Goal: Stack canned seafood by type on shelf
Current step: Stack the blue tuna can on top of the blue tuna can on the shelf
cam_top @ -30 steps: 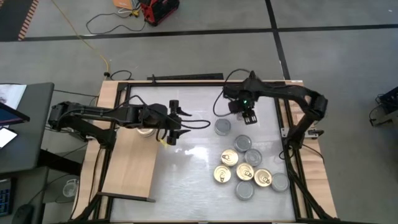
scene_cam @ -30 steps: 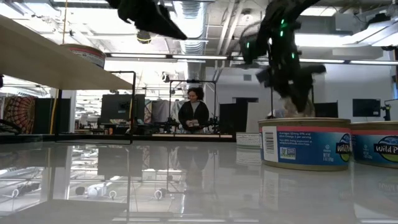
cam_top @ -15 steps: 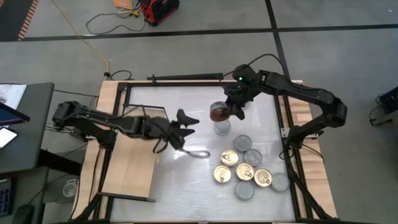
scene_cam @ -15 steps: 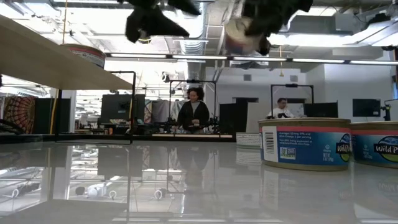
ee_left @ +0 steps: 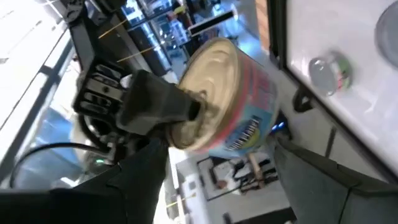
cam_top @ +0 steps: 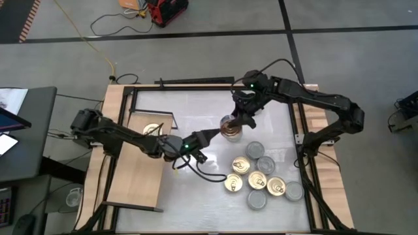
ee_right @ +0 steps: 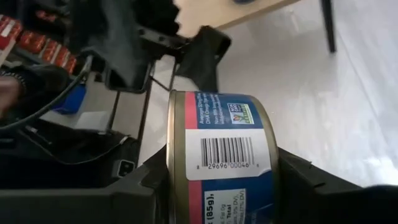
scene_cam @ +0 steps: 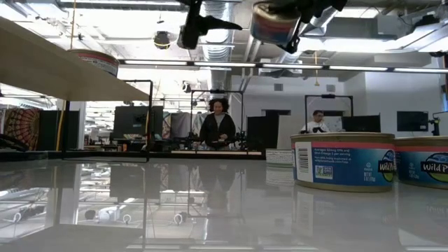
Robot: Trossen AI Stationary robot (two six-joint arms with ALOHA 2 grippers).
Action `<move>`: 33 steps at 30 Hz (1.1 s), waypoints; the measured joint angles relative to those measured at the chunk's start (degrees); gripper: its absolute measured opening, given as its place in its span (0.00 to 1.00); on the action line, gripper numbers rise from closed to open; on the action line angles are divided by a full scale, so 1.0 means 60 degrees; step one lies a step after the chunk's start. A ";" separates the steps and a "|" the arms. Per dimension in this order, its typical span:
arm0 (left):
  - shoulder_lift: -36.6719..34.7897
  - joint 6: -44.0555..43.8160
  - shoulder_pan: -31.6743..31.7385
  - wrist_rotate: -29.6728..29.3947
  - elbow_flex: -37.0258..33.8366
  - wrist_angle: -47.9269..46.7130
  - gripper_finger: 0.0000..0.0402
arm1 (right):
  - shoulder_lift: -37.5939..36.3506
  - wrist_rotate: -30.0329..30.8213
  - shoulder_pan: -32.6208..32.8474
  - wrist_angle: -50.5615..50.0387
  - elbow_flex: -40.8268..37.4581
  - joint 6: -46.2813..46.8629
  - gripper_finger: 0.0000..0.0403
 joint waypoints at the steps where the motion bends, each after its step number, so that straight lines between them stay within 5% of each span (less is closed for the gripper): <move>1: 0.0111 0.0359 -0.0004 -0.0064 0.0000 0.0319 0.71 | 0.0000 -0.0059 -0.0020 0.0097 0.0000 0.0000 0.52; 13: 0.0439 0.2261 0.0094 0.0032 0.0000 0.1592 0.71 | 0.0004 -0.1572 -0.0703 0.1159 0.0000 0.1790 0.53; 33: 0.0435 0.3505 0.0291 0.0958 0.0004 0.2379 0.71 | 0.0159 -0.1764 -0.0016 0.2517 0.0004 0.2875 0.52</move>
